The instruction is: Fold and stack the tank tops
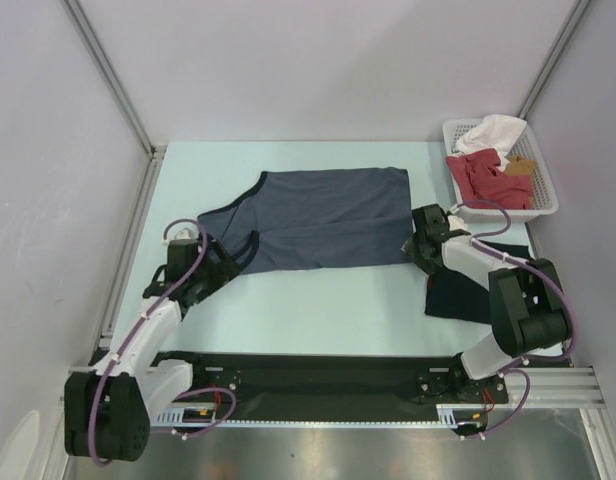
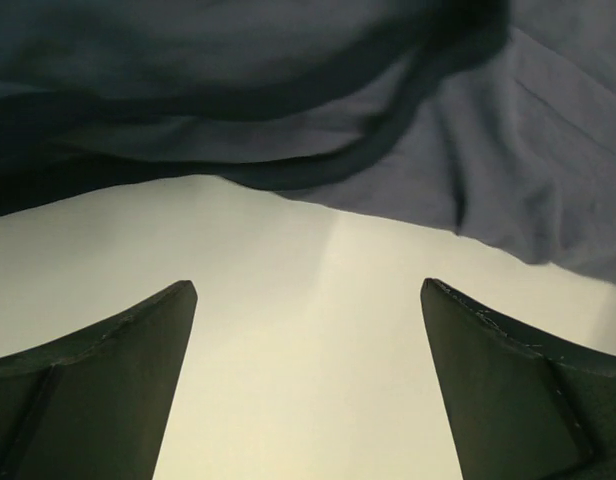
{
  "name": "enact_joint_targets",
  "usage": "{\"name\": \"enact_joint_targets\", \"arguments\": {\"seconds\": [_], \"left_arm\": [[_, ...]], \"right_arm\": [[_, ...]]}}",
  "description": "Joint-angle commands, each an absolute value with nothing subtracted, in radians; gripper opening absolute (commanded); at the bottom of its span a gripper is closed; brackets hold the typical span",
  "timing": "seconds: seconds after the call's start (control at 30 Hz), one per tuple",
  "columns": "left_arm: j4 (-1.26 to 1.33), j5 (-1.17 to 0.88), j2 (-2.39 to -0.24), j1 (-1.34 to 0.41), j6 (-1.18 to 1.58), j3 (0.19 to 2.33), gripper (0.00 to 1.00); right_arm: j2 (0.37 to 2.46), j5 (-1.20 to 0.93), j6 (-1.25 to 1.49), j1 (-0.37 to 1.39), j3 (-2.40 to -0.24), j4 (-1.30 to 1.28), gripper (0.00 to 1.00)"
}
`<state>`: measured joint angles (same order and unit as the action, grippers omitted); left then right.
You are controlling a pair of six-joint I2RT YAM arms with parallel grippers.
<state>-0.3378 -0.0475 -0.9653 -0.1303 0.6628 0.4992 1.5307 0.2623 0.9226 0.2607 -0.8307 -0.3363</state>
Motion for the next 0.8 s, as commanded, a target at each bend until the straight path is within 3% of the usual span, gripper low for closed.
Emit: {"name": "enact_joint_targets", "arguments": {"seconds": [0.0, 0.07, 0.13, 0.27, 0.47, 0.63, 0.77], "left_arm": [[-0.256, -0.167, -0.957, -0.019, 0.716, 0.448, 0.99], [-0.235, -0.164, -0.954, -0.005, 0.736, 0.42, 0.99], [-0.229, -0.152, -0.953, -0.005, 0.758, 0.402, 0.99], [-0.227, -0.137, -0.962, 0.037, 0.779, 0.39, 0.97], [-0.258, -0.048, -0.974, 0.092, 0.813, 0.387, 0.9], [-0.275, 0.07, -0.98, 0.143, 0.922, 0.382, 0.79], [-0.27, 0.132, -0.979, 0.198, 0.988, 0.379, 0.78]], "right_arm": [[1.577, 0.302, 0.985, 0.27, -0.853, -0.287, 0.54], [1.613, 0.311, 1.011, 0.276, -0.865, -0.287, 0.5], [1.635, 0.328, 1.025, 0.281, -0.876, -0.288, 0.4], [1.67, 0.347, 1.035, 0.27, -0.881, -0.308, 0.02], [1.655, 0.376, 1.026, 0.268, -0.867, -0.295, 0.0], [1.651, 0.368, 1.017, 0.27, -0.853, -0.267, 0.0], [1.646, 0.37, 1.002, 0.27, -0.853, -0.262, 0.0]]}}
